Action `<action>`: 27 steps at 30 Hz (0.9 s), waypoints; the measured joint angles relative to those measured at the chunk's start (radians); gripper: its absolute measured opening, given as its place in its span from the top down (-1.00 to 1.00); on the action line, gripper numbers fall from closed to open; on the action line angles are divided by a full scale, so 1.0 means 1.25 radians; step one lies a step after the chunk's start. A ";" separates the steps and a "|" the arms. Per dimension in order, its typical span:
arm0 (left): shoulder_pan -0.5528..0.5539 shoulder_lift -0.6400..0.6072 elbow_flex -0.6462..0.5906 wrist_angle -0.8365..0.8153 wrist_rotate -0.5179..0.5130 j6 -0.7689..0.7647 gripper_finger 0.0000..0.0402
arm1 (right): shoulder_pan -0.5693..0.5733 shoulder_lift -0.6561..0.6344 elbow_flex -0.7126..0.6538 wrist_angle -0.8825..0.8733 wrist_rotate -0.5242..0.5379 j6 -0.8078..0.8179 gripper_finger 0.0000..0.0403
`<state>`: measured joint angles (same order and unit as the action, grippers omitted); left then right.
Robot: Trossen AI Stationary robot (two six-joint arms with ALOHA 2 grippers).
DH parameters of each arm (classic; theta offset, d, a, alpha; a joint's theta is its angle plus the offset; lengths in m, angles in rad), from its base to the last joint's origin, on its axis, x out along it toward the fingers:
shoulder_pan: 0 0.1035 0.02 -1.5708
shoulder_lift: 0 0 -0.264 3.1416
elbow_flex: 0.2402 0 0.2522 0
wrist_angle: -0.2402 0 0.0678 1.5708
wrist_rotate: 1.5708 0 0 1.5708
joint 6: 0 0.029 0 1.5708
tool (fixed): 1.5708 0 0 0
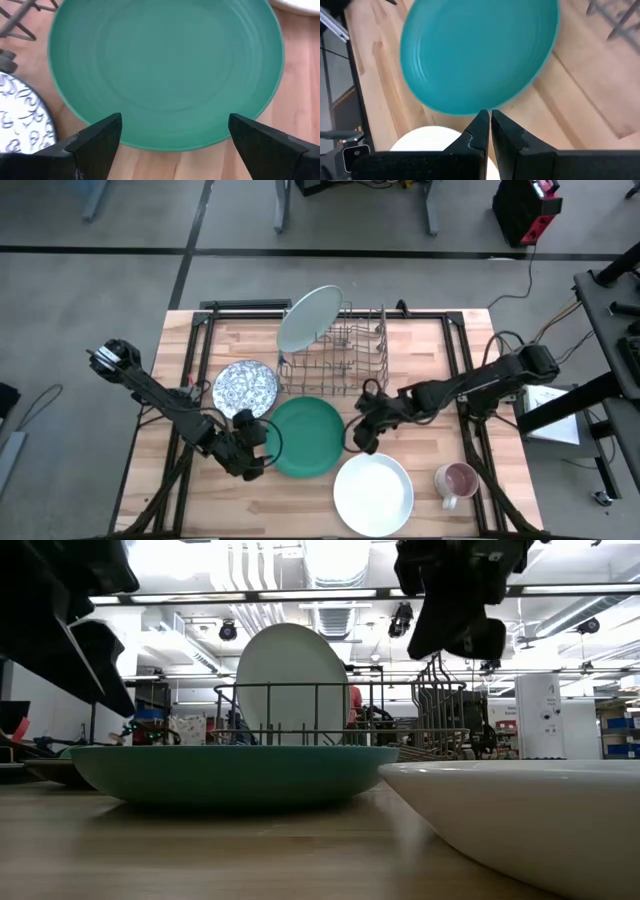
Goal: Sort dishes
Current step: Put the green plate into the dish rack
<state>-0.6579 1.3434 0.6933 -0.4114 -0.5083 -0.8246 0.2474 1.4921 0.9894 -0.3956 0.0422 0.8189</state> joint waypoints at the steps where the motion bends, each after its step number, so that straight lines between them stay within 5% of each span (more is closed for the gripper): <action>1: 0.000 0.000 -0.007 0.014 0.001 0.000 -0.77 | 0.003 0.006 0.000 0.000 0.000 0.010 0.94; 27: 0.000 0.118 -0.028 0.120 0.021 -0.024 -0.77 | 0.008 0.131 -0.001 0.030 0.026 0.129 0.94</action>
<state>-0.6575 1.4914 0.6582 -0.2612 -0.4824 -0.8543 0.2577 1.6565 0.9886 -0.3585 0.0748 0.9806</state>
